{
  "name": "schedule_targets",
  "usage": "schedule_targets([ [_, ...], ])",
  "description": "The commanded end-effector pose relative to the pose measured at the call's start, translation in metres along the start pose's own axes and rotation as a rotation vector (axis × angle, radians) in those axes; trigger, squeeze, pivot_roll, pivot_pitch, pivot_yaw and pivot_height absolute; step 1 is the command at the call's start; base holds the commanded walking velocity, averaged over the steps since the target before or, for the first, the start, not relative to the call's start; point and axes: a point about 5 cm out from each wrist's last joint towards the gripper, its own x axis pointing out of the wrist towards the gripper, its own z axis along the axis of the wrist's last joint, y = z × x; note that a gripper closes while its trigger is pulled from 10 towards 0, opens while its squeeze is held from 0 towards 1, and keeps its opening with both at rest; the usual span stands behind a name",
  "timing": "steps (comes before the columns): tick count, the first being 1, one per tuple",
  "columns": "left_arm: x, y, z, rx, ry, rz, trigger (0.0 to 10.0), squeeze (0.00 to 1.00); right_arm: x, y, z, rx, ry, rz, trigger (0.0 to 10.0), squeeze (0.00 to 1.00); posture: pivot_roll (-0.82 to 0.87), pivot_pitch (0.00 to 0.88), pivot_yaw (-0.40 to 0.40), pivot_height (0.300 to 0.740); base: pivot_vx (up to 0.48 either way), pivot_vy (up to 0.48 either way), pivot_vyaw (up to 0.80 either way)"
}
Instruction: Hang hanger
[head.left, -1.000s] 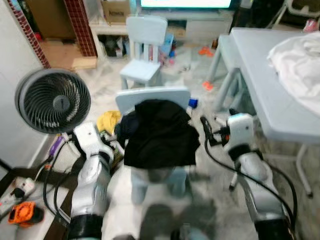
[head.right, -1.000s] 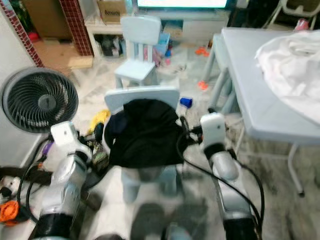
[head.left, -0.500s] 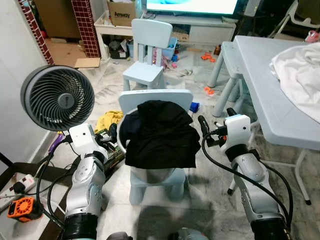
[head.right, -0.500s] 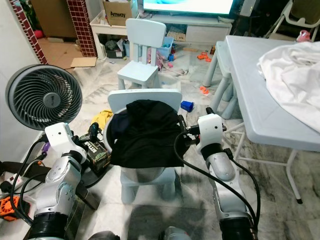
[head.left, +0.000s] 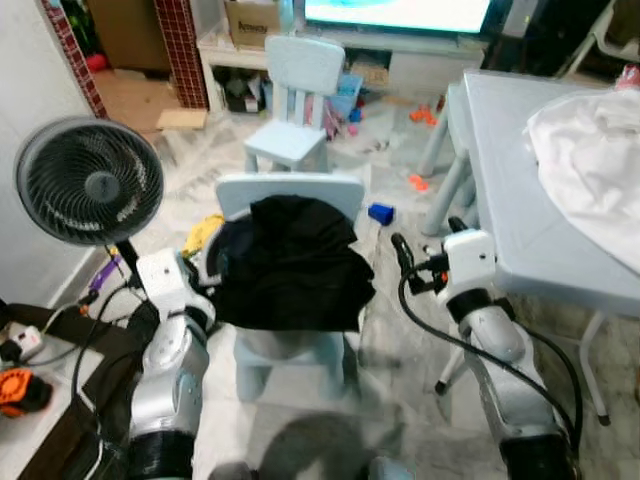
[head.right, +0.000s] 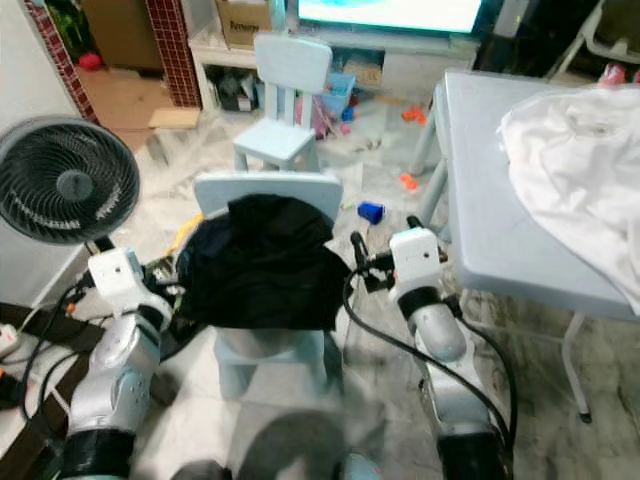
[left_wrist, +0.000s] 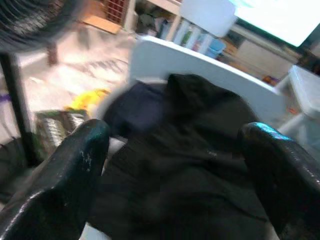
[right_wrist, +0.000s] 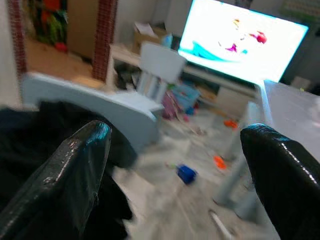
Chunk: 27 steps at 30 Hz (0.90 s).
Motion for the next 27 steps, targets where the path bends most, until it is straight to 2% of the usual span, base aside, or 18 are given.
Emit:
schedule_targets([
  [1, 0.0, 0.004, 0.004, -0.003, -0.012, 0.022, 10.0, 0.0, 0.003, 0.002, 0.006, 0.003, -0.03, 0.007, 10.0, 0.0, 0.0, 0.0, -0.017, 0.74, 0.0, -0.244, 0.0],
  [3, 0.0, 0.005, 0.004, -0.006, -0.011, 0.029, 10.0, 0.0, 0.003, 0.002, 0.006, 0.003, -0.03, 0.009, 10.0, 0.0, 0.0, 0.0, -0.017, 0.74, 0.0, -0.122, 0.0],
  [9, 0.005, 0.018, 0.009, -0.081, -0.02, 0.119, 10.0, 0.0, 0.004, 0.004, 0.008, 0.0, -0.037, 0.022, 10.0, 0.0, 0.01, 0.0, -0.027, 0.74, 0.0, 0.0, 0.78],
  [12, 0.008, 0.031, 0.007, -0.141, 0.009, 0.179, 10.0, 0.0, 0.005, 0.005, 0.009, -0.009, -0.043, 0.028, 10.0, 0.0, 0.01, 0.0, -0.03, 0.74, 0.0, 0.0, -0.01],
  [14, 0.011, 0.045, 0.0, -0.233, 0.058, 0.236, 10.0, 0.0, 0.006, 0.004, 0.01, -0.008, -0.043, 0.025, 10.0, 0.0, 0.0, 0.0, -0.036, 0.74, 0.0, 0.0, 0.0],
  [17, 0.014, 0.05, -0.002, -0.28, 0.082, 0.24, 10.0, 0.0, 0.005, 0.002, 0.01, -0.01, -0.042, 0.024, 10.0, 0.0, 0.0, 0.0, -0.039, 0.74, 0.0, 0.0, 0.0],
  [21, 0.015, 0.052, -0.001, -0.234, 0.075, 0.232, 10.0, 0.0, 0.003, 0.001, 0.008, -0.012, -0.035, 0.019, 10.0, 0.0, 0.0, 0.0, -0.038, 0.74, 0.0, 0.0, 0.0],
  [23, 0.016, 0.049, 0.002, -0.178, 0.06, 0.203, 10.0, 0.0, 0.002, 0.0, 0.008, -0.007, -0.034, 0.009, 10.0, 0.0, -0.01, 0.0, -0.031, 0.74, 0.0, 0.0, 0.0],
  [24, 0.015, 0.042, 0.005, -0.092, 0.034, 0.138, 10.0, 0.0, 0.001, -0.001, 0.009, 0.008, -0.042, -0.007, 10.0, 0.0, -0.01, 0.0, -0.027, 0.74, 0.0, 0.0, 0.0],
  [25, 0.015, 0.042, 0.005, -0.092, 0.034, 0.138, 10.0, 0.0, 0.001, -0.001, 0.009, 0.008, -0.042, -0.007, 10.0, 0.0, -0.01, 0.0, -0.027, 0.74, 0.0, 0.0, 0.0],
  [26, 0.011, 0.034, 0.008, -0.002, 0.009, 0.069, 10.0, 0.0, -0.002, -0.003, 0.009, 0.02, -0.047, -0.023, 10.0, 0.0, 0.0, 0.0, -0.021, 0.74, 0.0, 0.0, 0.0],
  [27, 0.01, 0.032, 0.008, 0.029, 0.002, 0.047, 10.0, 0.0, -0.003, -0.004, 0.009, 0.022, -0.047, -0.03, 10.0, 0.0, 0.0, 0.0, -0.021, 0.74, 0.0, 0.0, 0.0],
])
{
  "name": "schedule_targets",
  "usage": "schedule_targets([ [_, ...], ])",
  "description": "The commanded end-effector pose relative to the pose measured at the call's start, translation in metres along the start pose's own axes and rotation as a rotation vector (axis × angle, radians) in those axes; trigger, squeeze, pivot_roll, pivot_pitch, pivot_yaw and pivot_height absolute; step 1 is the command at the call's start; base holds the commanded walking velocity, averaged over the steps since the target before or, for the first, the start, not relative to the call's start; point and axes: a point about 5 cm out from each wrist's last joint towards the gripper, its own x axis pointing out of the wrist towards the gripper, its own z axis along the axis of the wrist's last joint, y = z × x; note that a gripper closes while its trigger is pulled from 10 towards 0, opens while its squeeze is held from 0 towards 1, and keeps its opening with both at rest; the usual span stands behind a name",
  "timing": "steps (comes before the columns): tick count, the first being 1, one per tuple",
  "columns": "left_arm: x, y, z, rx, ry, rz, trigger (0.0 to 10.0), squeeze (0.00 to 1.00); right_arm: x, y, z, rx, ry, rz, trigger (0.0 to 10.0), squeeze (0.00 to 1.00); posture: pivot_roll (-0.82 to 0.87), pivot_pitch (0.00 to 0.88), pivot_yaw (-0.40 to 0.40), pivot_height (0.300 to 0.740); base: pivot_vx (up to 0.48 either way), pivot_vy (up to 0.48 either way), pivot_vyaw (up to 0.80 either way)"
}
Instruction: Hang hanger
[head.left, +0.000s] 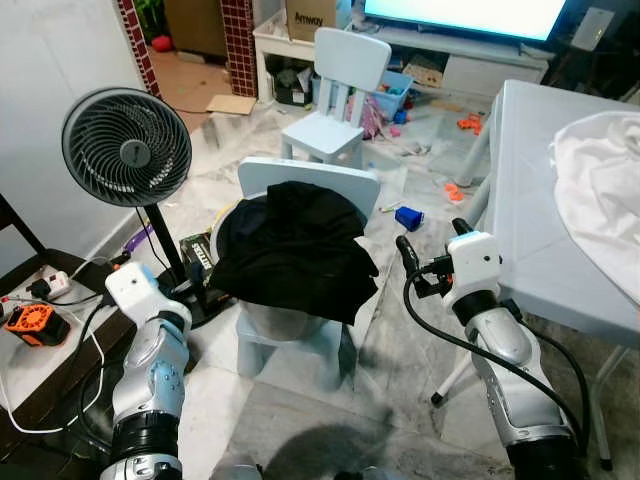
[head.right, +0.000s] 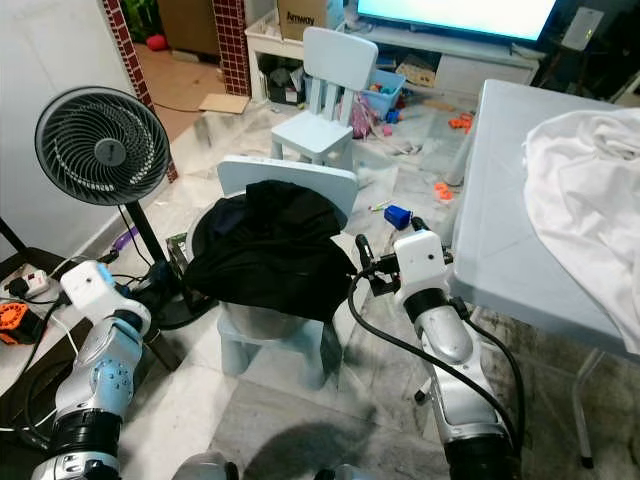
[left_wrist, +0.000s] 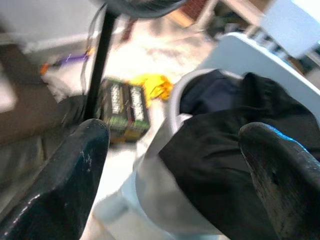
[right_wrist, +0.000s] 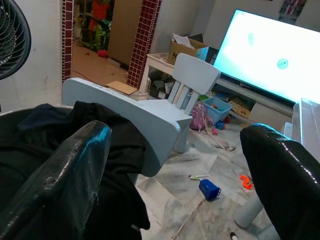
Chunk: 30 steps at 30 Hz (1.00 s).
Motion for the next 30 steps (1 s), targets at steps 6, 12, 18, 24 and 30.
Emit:
schedule_targets([
  [6, -0.027, -0.024, 0.002, 0.187, -0.085, -0.201, 10.0, 0.0, -0.018, -0.01, -0.005, 0.014, 0.015, -0.072, 10.0, 0.0, 0.01, 0.0, -0.004, 0.74, 0.0, 0.0, 0.0],
  [12, -0.033, -0.03, -0.006, 0.207, -0.076, -0.234, 10.0, 0.0, -0.021, -0.006, -0.008, -0.006, 0.019, -0.062, 10.0, 0.0, 0.0, 0.0, 0.003, 0.74, 0.0, 0.0, 0.1],
  [18, -0.035, -0.033, -0.002, 0.207, -0.085, -0.244, 10.0, 0.0, -0.02, -0.007, -0.006, -0.005, 0.013, -0.063, 10.0, 0.0, 0.0, 0.0, 0.002, 0.74, 0.175, 0.0, 0.42],
  [24, -0.036, -0.03, -0.002, 0.207, -0.082, -0.24, 10.0, 0.0, -0.02, -0.01, -0.006, -0.01, 0.015, -0.068, 10.0, 0.0, 0.0, 0.0, 0.002, 0.74, 0.274, 0.0, 0.0],
  [30, -0.036, -0.031, -0.002, 0.194, -0.082, -0.237, 10.0, 0.0, -0.016, -0.008, -0.004, -0.011, 0.009, -0.058, 10.0, 0.0, 0.01, 0.0, -0.002, 0.74, 0.292, 0.0, 0.0],
])
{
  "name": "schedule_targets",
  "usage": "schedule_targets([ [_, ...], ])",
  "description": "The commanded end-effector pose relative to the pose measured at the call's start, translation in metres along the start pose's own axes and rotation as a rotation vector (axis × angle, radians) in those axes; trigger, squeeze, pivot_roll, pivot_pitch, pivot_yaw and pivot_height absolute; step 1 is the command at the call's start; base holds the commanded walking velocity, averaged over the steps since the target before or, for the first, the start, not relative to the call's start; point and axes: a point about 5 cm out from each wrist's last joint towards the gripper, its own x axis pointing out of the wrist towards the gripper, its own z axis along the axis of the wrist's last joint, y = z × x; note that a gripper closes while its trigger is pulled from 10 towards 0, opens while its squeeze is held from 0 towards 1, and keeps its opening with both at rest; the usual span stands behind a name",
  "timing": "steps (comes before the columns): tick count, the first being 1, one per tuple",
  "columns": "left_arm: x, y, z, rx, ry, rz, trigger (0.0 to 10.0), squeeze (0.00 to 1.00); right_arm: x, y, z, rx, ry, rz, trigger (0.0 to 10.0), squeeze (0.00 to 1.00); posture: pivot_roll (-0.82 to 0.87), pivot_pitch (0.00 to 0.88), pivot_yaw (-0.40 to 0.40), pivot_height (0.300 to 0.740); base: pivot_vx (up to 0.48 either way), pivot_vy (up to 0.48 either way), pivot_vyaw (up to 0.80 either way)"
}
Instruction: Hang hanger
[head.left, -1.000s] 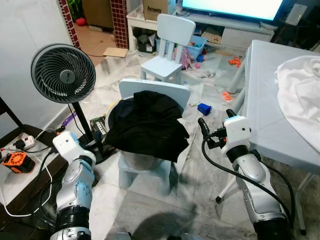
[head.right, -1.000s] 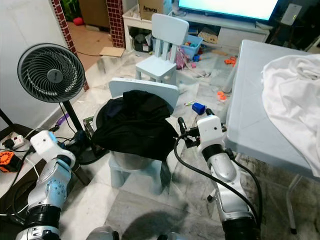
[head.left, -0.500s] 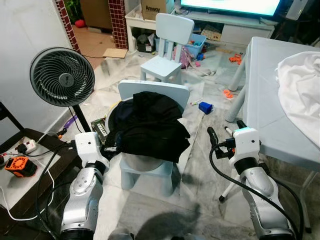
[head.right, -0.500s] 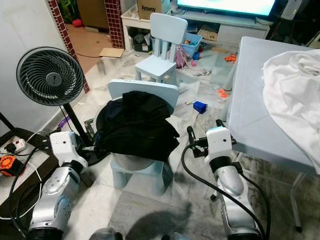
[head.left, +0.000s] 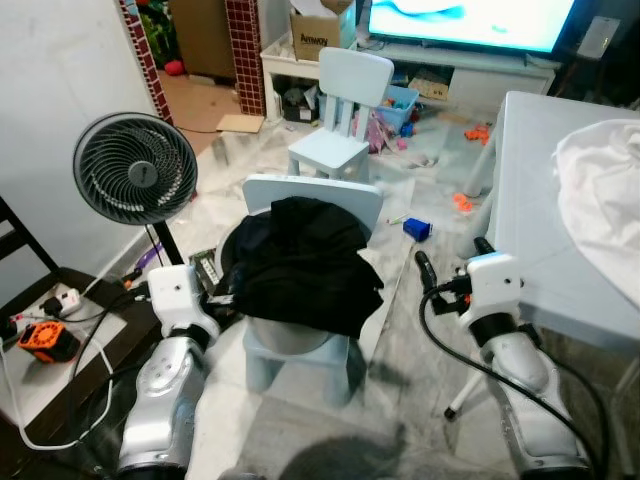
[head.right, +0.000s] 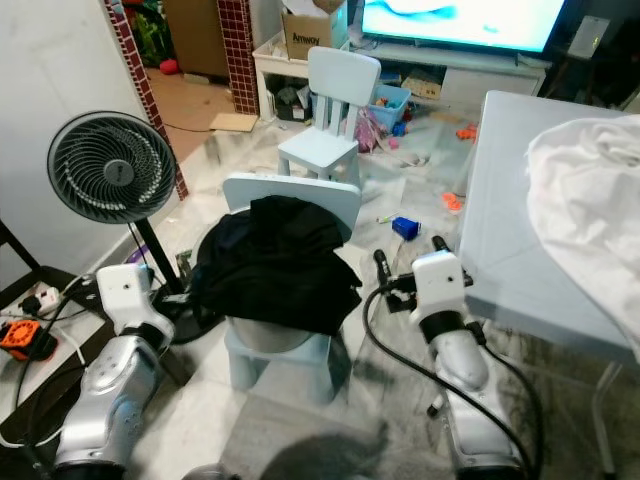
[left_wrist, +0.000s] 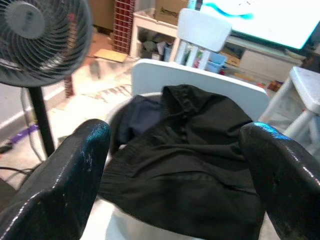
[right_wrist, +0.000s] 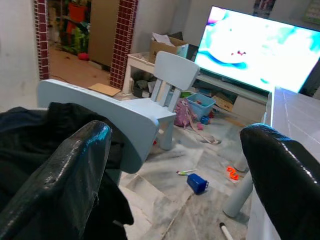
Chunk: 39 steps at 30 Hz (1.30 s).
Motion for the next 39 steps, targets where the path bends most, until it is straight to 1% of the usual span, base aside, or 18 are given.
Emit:
schedule_targets([
  [1, -0.001, 0.007, 0.005, 0.01, -0.009, 0.022, 10.0, 0.0, 0.005, 0.004, 0.006, 0.004, -0.024, 0.015, 10.0, 0.0, 0.01, 0.0, -0.005, 0.74, 0.296, 0.0, 0.0],
  [9, -0.001, 0.007, 0.004, 0.007, -0.005, 0.022, 10.0, 0.0, 0.005, 0.005, 0.005, -0.002, -0.023, 0.03, 10.0, 0.0, 0.01, 0.0, -0.005, 0.74, 0.298, 0.0, 0.0],
  [19, -0.001, 0.009, 0.002, 0.004, 0.01, 0.046, 10.0, 0.0, 0.009, 0.008, 0.003, 0.005, -0.02, 0.04, 10.0, 0.0, 0.02, 0.0, -0.005, 0.74, 0.252, 0.0, 0.63],
  [20, 0.001, 0.011, 0.0, -0.013, 0.032, 0.074, 10.0, 0.0, 0.01, 0.008, 0.002, 0.016, -0.021, 0.034, 10.0, 0.0, 0.02, 0.0, -0.002, 0.74, 0.0, 0.0, 0.0],
  [21, 0.001, 0.011, 0.0, -0.013, 0.032, 0.074, 10.0, 0.0, 0.01, 0.008, 0.002, 0.016, -0.021, 0.034, 10.0, 0.0, 0.02, 0.0, -0.002, 0.74, 0.0, 0.0, 0.0],
  [22, 0.002, 0.015, -0.004, -0.044, 0.07, 0.118, 10.0, 0.0, 0.011, 0.008, 0.003, 0.019, -0.023, 0.031, 10.0, 0.0, 0.02, 0.0, -0.002, 0.74, 0.0, 0.0, 0.0],
  [25, 0.003, 0.019, -0.008, -0.083, 0.105, 0.138, 10.0, 0.0, 0.012, 0.009, 0.004, 0.02, -0.025, 0.032, 10.0, 0.0, 0.03, 0.0, -0.005, 0.74, 0.0, 0.0, 0.0],
  [26, 0.004, 0.023, -0.011, -0.111, 0.134, 0.148, 10.0, 0.0, 0.013, 0.009, 0.004, 0.021, -0.026, 0.034, 10.0, 0.0, 0.03, 0.0, -0.007, 0.74, 0.0, 0.0, 0.0],
  [27, 0.004, 0.024, -0.012, -0.123, 0.141, 0.151, 10.0, 0.0, 0.013, 0.01, 0.004, 0.021, -0.026, 0.035, 10.0, 0.0, 0.03, 0.0, -0.007, 0.74, 0.0, 0.0, 0.0],
  [31, 0.005, 0.029, -0.022, -0.122, 0.239, 0.125, 10.0, 0.0, 0.014, 0.009, 0.007, 0.02, -0.031, 0.042, 10.0, 0.0, 0.03, 0.0, -0.023, 0.74, 0.0, 0.0, 0.0],
  [33, 0.004, 0.031, -0.025, -0.15, 0.251, 0.106, 10.0, 0.0, 0.015, 0.008, 0.008, 0.01, -0.032, 0.054, 10.0, 0.0, 0.02, 0.0, -0.037, 0.74, 0.0, 0.0, 0.0],
  [36, 0.001, 0.036, -0.033, -0.155, 0.278, 0.076, 10.0, 0.0, 0.013, 0.005, 0.011, -0.001, -0.031, 0.064, 10.0, 0.0, 0.01, 0.0, -0.063, 0.74, 0.0, 0.0, 0.0],
  [38, -0.002, 0.043, -0.046, -0.163, 0.328, 0.081, 10.0, 0.0, 0.011, 0.001, 0.014, -0.014, -0.026, 0.079, 10.0, 0.0, 0.0, 0.0, -0.09, 0.74, 0.0, 0.0, 0.0],
  [39, -0.002, 0.045, -0.048, -0.179, 0.328, 0.083, 10.0, 0.0, 0.01, 0.001, 0.014, -0.02, -0.024, 0.086, 10.0, 0.0, -0.01, 0.0, -0.094, 0.74, 0.0, 0.0, 0.0],
])
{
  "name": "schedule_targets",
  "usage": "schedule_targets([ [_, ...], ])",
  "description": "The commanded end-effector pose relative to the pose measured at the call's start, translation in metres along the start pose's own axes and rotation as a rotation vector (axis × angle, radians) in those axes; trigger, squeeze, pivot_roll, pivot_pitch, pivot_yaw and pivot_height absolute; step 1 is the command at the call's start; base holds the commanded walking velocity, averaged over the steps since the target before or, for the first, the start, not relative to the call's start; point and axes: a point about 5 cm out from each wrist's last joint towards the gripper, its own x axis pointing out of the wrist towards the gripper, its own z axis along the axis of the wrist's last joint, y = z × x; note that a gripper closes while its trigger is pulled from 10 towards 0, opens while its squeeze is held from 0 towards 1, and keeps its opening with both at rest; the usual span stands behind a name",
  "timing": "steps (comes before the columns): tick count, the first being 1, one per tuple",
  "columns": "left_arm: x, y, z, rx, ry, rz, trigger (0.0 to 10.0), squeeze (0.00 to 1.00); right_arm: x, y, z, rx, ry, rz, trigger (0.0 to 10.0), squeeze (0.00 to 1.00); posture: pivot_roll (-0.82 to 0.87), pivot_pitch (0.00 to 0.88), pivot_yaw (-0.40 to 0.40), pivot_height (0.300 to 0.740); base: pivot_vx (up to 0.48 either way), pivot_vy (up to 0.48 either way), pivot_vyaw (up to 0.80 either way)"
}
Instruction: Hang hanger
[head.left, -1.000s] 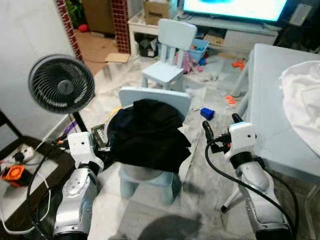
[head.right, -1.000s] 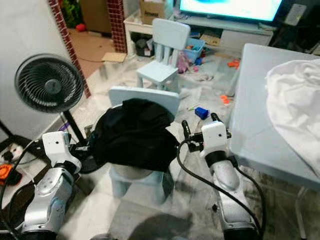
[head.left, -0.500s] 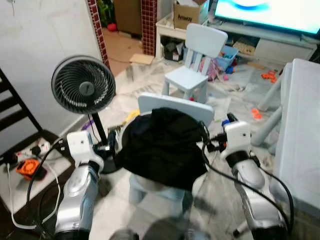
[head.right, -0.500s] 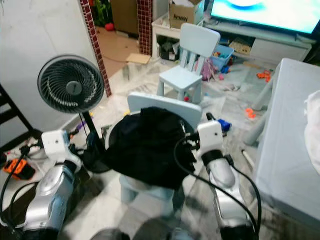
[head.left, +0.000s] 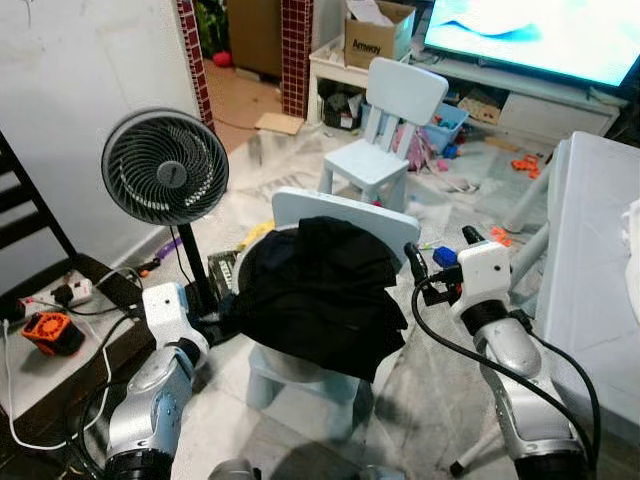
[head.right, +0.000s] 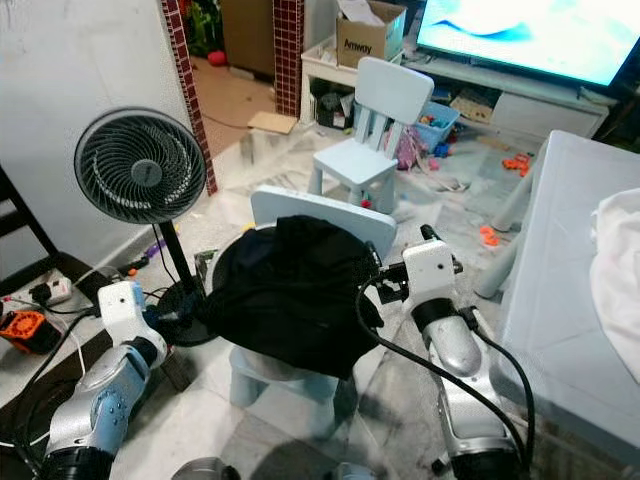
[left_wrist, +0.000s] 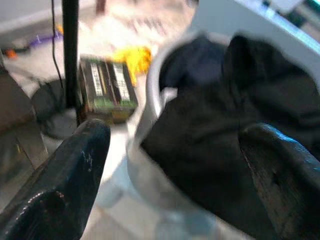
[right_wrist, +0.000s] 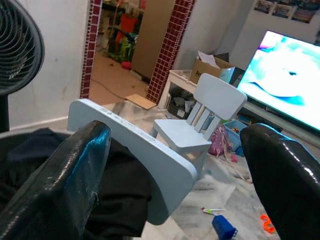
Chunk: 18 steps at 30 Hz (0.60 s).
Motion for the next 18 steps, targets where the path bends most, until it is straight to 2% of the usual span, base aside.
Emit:
schedule_targets([
  [1, 0.002, 0.005, -0.003, -0.027, 0.006, -0.009, 10.0, 0.0, -0.001, -0.005, 0.006, -0.012, -0.009, 0.017, 10.0, 0.0, -0.01, 0.004, -0.103, 0.74, 0.0, 0.0, 0.0],
  [3, 0.004, 0.007, -0.008, -0.032, 0.018, -0.013, 10.0, 0.0, -0.001, -0.006, 0.008, -0.02, -0.008, 0.032, 10.0, 0.0, -0.03, 0.02, -0.124, 0.74, 0.0, 0.0, 0.0],
  [6, 0.01, 0.007, -0.013, -0.1, 0.017, -0.028, 10.0, 0.0, 0.0, -0.008, 0.015, -0.045, -0.013, 0.062, 10.0, 0.0, -0.05, 0.041, -0.141, 0.74, 0.0, 0.0, 0.0],
  [7, 0.01, 0.007, -0.013, -0.1, 0.017, -0.028, 10.0, 0.0, 0.0, -0.008, 0.015, -0.045, -0.013, 0.062, 10.0, 0.0, -0.05, 0.041, -0.141, 0.74, 0.0, 0.0, 0.0],
  [10, 0.015, 0.004, -0.013, -0.195, -0.034, -0.048, 10.0, 0.0, -0.002, -0.012, 0.02, -0.067, -0.014, 0.069, 10.0, 0.0, -0.09, 0.055, -0.151, 0.74, 0.0, 0.0, 0.0],
  [12, 0.018, 0.001, -0.012, -0.255, -0.072, -0.065, 10.0, 0.0, -0.008, -0.02, 0.024, -0.081, -0.004, 0.055, 10.0, 0.0, -0.12, 0.065, -0.159, 0.74, 0.0, 0.0, 0.0],
  [18, 0.027, -0.007, -0.011, -0.347, -0.113, -0.061, 10.0, 0.0, -0.025, -0.029, 0.029, -0.115, 0.03, 0.055, 10.0, 0.0, -0.2, 0.091, -0.179, 0.74, 0.0, 0.0, 0.0],
])
